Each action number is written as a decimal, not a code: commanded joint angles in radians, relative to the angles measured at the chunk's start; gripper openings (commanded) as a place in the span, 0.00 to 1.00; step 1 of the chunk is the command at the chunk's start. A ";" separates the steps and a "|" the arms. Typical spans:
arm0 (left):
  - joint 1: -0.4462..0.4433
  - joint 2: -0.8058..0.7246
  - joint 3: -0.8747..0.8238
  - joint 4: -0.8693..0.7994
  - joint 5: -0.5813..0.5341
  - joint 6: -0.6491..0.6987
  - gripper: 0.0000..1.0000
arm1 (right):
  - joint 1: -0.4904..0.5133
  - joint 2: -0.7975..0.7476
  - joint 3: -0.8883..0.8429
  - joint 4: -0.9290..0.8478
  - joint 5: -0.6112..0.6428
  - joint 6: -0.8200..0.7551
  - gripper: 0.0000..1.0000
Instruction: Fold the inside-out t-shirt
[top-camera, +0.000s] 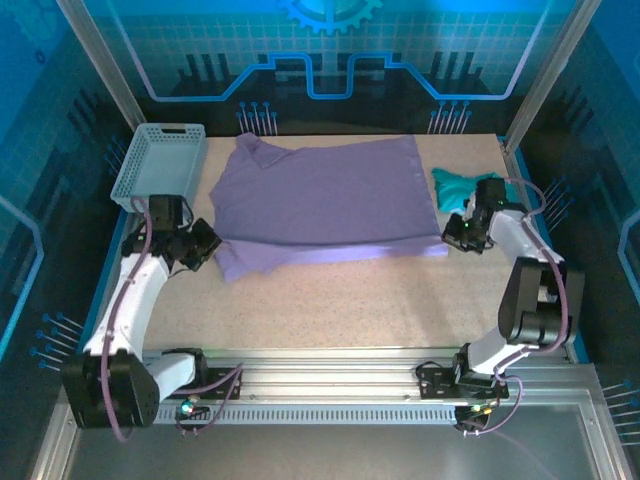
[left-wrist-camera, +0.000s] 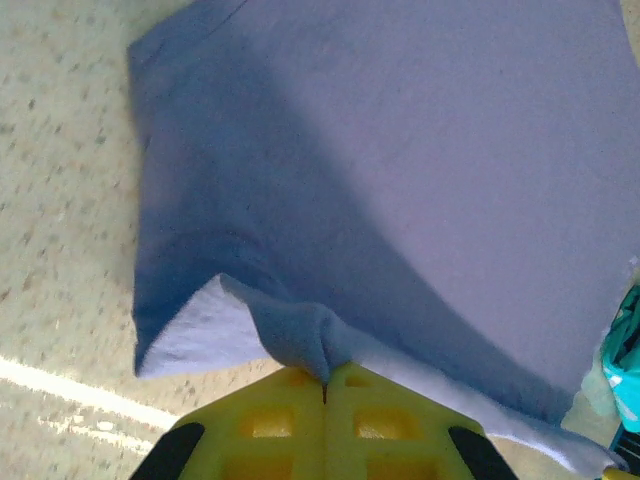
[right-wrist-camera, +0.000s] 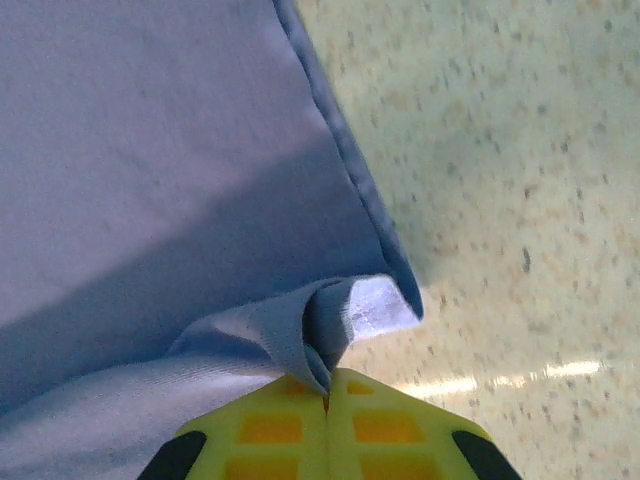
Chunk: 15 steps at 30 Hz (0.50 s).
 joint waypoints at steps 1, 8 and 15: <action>0.013 0.096 0.068 0.091 0.044 0.069 0.00 | 0.019 0.093 0.088 -0.024 0.021 -0.027 0.06; 0.020 0.262 0.185 0.149 0.033 0.063 0.00 | 0.054 0.242 0.220 -0.036 0.047 -0.036 0.06; 0.028 0.381 0.271 0.159 0.000 0.056 0.00 | 0.093 0.329 0.324 -0.049 0.066 -0.038 0.06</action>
